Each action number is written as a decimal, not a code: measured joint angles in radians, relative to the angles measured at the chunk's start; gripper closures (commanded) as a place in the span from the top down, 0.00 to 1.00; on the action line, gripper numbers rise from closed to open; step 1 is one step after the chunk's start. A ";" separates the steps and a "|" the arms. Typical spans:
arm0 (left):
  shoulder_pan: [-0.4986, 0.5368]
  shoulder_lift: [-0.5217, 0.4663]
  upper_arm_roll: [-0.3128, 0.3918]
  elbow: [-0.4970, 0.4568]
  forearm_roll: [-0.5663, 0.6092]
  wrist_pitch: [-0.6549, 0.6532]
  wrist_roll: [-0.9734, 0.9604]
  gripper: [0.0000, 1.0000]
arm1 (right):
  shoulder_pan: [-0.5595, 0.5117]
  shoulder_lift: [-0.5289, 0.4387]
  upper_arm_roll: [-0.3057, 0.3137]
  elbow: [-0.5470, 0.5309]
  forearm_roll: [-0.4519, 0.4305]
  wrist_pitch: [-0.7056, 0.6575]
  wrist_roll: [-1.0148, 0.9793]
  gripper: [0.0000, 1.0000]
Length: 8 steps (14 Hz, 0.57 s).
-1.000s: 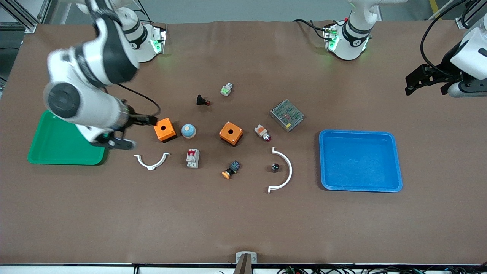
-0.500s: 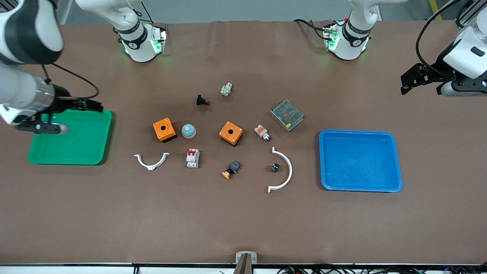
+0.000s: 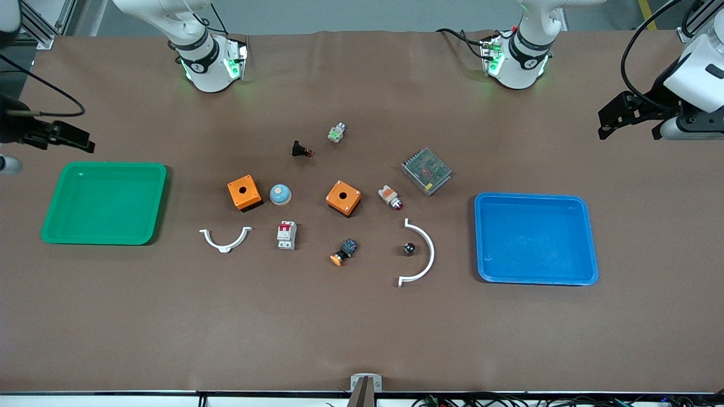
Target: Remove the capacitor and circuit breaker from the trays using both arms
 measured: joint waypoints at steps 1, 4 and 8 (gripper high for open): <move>0.001 0.000 0.000 0.002 0.000 -0.001 0.000 1.00 | -0.002 -0.001 -0.001 0.019 0.000 -0.005 0.000 1.00; 0.001 0.001 0.000 0.004 0.000 -0.005 0.000 1.00 | -0.019 -0.001 -0.003 0.049 0.000 -0.002 0.000 1.00; 0.000 0.002 -0.001 0.004 0.000 -0.006 0.000 1.00 | -0.028 0.000 -0.003 0.064 0.000 0.007 -0.004 1.00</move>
